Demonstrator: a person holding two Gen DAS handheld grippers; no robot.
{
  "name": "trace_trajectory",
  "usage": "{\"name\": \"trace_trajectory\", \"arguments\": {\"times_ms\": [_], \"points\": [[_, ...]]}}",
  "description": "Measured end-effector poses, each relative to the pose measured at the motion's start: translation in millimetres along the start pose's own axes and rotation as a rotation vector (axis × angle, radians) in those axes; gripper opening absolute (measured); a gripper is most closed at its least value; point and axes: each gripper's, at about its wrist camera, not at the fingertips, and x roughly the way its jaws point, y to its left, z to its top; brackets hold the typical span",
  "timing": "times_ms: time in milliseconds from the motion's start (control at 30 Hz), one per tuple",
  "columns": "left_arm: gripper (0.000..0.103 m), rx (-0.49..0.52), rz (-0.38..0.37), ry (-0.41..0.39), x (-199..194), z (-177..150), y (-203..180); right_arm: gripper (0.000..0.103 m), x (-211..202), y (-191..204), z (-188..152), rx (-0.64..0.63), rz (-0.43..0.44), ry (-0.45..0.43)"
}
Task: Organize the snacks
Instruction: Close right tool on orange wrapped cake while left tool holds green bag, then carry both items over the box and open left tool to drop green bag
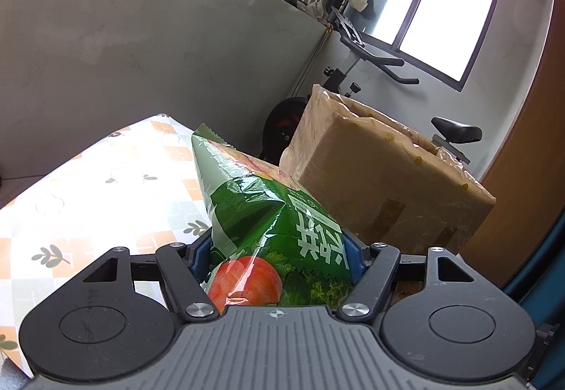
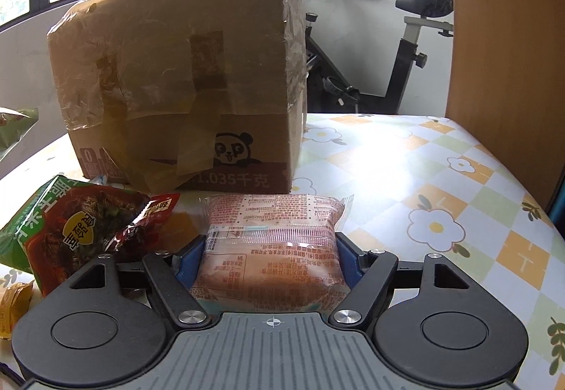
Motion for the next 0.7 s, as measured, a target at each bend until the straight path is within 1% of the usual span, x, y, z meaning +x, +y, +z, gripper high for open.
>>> {"name": "trace_trajectory", "arguments": {"times_ms": [100,167,300,367,500,600,700], "points": [[0.073,0.032,-0.014,-0.048,-7.8,16.6,-6.2,0.071,-2.6,-5.6,2.8,0.039,0.020,0.003],[0.073,0.045,-0.042,-0.082,-13.6,32.4,-9.8,0.071,-7.1,-10.6,5.6,0.067,0.028,-0.007],[0.073,0.098,-0.098,-0.149,-22.2,66.8,-25.4,0.070,-23.0,-20.4,16.3,0.079,-0.005,-0.045],[0.073,0.128,-0.139,-0.168,-20.9,86.2,-37.9,0.070,-32.6,-26.7,24.4,0.086,-0.013,-0.071],[0.073,0.166,-0.196,-0.182,-2.5,122.3,-64.2,0.070,-49.9,-36.6,45.6,0.074,-0.031,-0.125],[0.073,0.208,-0.220,-0.194,19.7,144.0,-87.6,0.070,-62.5,-44.3,66.1,0.074,-0.033,-0.178],[0.073,0.228,-0.219,-0.149,50.4,159.9,-106.5,0.070,-72.7,-52.5,94.4,0.068,-0.032,-0.233]]}}
